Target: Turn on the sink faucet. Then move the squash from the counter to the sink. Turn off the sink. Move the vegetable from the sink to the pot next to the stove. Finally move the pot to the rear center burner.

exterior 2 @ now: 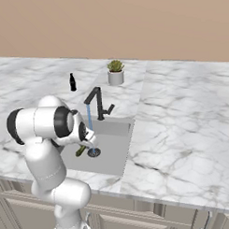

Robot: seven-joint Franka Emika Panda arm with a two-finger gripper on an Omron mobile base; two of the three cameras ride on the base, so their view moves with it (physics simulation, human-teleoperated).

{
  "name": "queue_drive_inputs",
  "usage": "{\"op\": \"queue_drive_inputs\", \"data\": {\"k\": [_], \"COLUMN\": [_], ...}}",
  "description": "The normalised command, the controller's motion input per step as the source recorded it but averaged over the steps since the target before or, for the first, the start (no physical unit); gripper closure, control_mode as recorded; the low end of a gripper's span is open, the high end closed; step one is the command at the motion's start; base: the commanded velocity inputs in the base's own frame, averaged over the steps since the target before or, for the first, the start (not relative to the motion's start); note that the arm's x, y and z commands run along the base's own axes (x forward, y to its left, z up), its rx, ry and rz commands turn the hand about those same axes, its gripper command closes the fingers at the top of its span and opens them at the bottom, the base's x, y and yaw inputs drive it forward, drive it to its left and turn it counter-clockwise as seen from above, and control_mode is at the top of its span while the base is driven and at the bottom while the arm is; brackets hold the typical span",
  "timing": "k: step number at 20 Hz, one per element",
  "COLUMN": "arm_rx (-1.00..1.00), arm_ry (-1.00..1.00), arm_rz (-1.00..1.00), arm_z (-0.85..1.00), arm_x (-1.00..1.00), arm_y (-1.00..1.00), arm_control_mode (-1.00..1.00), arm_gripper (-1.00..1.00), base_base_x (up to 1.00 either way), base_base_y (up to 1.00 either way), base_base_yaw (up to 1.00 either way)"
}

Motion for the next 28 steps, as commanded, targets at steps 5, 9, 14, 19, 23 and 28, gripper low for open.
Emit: {"op": "queue_drive_inputs", "data": {"k": [5, 9, 14, 19, 23, 28], "arm_rx": [0.0, 0.0, 0.0, 0.0, 0.0, 0.0], "arm_ry": [0.0, 0.01, 0.03, 0.03, 0.01, 0.0], "arm_rz": [0.0, 0.0, 0.0, 0.0, 0.0, 0.0], "arm_z": [-0.25, -0.26, -0.24, -0.25, -0.23, -0.09], "arm_x": [0.1, 0.11, 0.11, 0.1, 0.08, 0.0], "arm_y": [-0.02, 0.0, 0.0, 0.0, 0.0, -0.03], "arm_control_mode": [-1.0, -1.0, -1.0, -1.0, -1.0, -1.0], "arm_gripper": [1.0, 1.0, 1.0, 1.0, -1.0, -1.0], "base_base_x": [0.0, 0.0, 0.0, 0.0, 0.0, 0.0], "base_base_y": [0.0, 0.0, 0.0, 0.0, 0.0, 0.0], "base_base_yaw": [0.0, 0.0, 0.0, 0.0, 0.0, 0.0]}}
